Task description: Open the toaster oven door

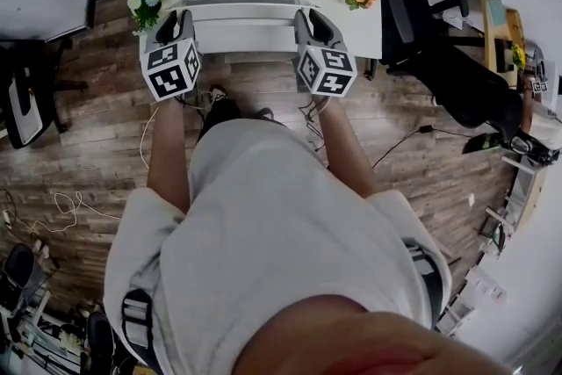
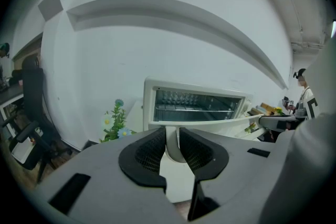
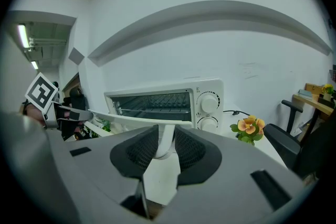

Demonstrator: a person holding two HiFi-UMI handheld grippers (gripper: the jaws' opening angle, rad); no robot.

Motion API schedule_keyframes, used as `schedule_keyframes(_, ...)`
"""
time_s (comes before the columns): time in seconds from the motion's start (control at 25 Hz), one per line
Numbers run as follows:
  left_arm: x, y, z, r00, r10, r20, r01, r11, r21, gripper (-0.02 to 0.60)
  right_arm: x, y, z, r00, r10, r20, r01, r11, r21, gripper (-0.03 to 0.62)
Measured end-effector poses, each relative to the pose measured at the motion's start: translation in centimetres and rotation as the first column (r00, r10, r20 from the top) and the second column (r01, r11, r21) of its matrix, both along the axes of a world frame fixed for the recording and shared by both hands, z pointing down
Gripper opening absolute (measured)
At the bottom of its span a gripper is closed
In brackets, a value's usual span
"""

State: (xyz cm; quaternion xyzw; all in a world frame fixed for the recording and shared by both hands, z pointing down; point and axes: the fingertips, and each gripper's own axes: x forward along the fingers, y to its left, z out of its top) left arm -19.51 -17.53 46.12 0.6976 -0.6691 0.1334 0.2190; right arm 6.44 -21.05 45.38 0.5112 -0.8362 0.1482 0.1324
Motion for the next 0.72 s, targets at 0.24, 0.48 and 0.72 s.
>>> schedule_keyframes(0.24,0.1,0.4,0.3,1.0,0.005,0.005,-0.005,1.0,-0.008,0.099,0.2,0.4,0.3,1.0,-0.004,-0.005,0.004,1.0,-0.006,0.098)
schedule_keyframes(0.48,0.2,0.6,0.6,1.0,0.008,0.007,-0.008,1.0,-0.017,0.098,0.2,0.6,0.6,1.0,-0.006,-0.012,0.006,1.0,-0.01,0.098)
schedule_keyframes(0.72,0.3,1.1,0.9,1.0,0.011,0.012,-0.01,1.0,-0.028,0.098,0.2,1.1,0.9,1.0,-0.012,-0.018,0.012,1.0,-0.019,0.098)
